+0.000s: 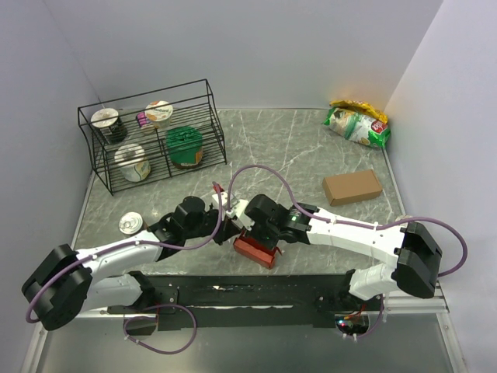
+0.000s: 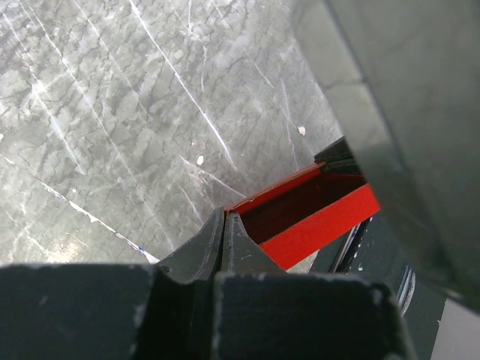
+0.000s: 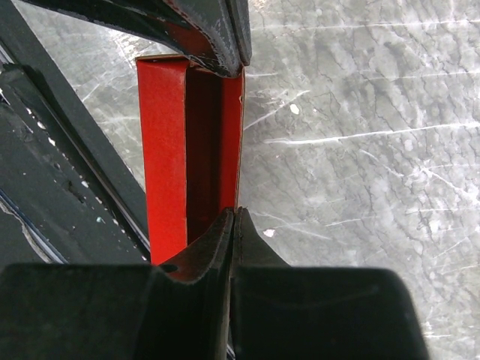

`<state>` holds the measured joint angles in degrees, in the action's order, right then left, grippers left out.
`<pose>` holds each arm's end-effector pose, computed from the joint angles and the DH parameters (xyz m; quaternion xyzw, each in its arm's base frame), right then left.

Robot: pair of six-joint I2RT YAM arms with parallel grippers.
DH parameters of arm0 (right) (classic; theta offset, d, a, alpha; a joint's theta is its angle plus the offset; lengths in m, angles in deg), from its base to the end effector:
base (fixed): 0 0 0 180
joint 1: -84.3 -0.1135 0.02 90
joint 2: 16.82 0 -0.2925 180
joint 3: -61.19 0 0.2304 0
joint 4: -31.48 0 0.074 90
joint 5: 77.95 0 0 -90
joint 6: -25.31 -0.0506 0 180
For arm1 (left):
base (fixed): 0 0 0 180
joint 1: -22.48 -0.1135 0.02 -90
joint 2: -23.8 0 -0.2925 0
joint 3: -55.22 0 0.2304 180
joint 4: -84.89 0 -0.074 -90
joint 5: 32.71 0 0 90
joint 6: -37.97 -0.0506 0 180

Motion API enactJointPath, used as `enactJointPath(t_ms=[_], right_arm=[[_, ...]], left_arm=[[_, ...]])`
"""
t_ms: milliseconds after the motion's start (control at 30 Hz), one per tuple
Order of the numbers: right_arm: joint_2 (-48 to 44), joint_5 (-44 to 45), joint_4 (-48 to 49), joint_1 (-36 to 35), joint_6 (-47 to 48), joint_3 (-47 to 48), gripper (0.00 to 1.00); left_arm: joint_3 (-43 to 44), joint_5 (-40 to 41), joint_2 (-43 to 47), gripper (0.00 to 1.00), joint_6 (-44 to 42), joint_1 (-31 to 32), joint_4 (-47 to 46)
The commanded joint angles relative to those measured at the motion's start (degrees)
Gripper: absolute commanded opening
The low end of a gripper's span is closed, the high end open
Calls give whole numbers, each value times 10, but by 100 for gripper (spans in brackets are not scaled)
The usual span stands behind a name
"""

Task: Fold the paper box
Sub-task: Close the paper box at the center of the board.

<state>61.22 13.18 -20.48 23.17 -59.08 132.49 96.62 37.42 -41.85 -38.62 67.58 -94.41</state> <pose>0.1230 0.2210 0.2662 -0.5274 0.8056 0.1172 0.2431 0.1429 -0.1678 0.2341 0.3160 0.7736 -0.3857 0.3910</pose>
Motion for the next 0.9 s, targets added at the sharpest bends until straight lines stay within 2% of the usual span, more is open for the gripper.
enactJointPath(t_ms=[0, 133, 233, 400, 567, 600, 633, 667, 867], right_arm=[[-21, -8, -1, -5, 3, 0, 9], [-52, -32, 24, -5, 3, -12, 38], [-62, -53, 28, -5, 4, -12, 48], [-54, -58, 27, -5, -7, -12, 59], [-56, -63, 22, -5, -12, -3, 65], [-60, -70, 27, -3, -11, -6, 77], [-64, -74, 28, -5, -9, -7, 94], [-63, -79, 26, -4, -7, -6, 100], [-64, -68, 40, -5, -9, -18, 100]], left_arm=[[0, 6, 32, 1, 16, 3, -27], [-1, 8, 36, 1, 10, 3, -21], [-2, 7, 35, 1, 8, 4, -20], [0, 5, 31, 1, 5, 7, -17], [-3, 4, 29, 1, -4, 12, -18], [-5, 3, 29, 1, -7, 13, -19], [-6, 3, 29, 1, -8, 13, -19], [-6, 5, 28, 1, -8, 14, -18], [-6, 12, 32, 1, -15, 16, -17]])
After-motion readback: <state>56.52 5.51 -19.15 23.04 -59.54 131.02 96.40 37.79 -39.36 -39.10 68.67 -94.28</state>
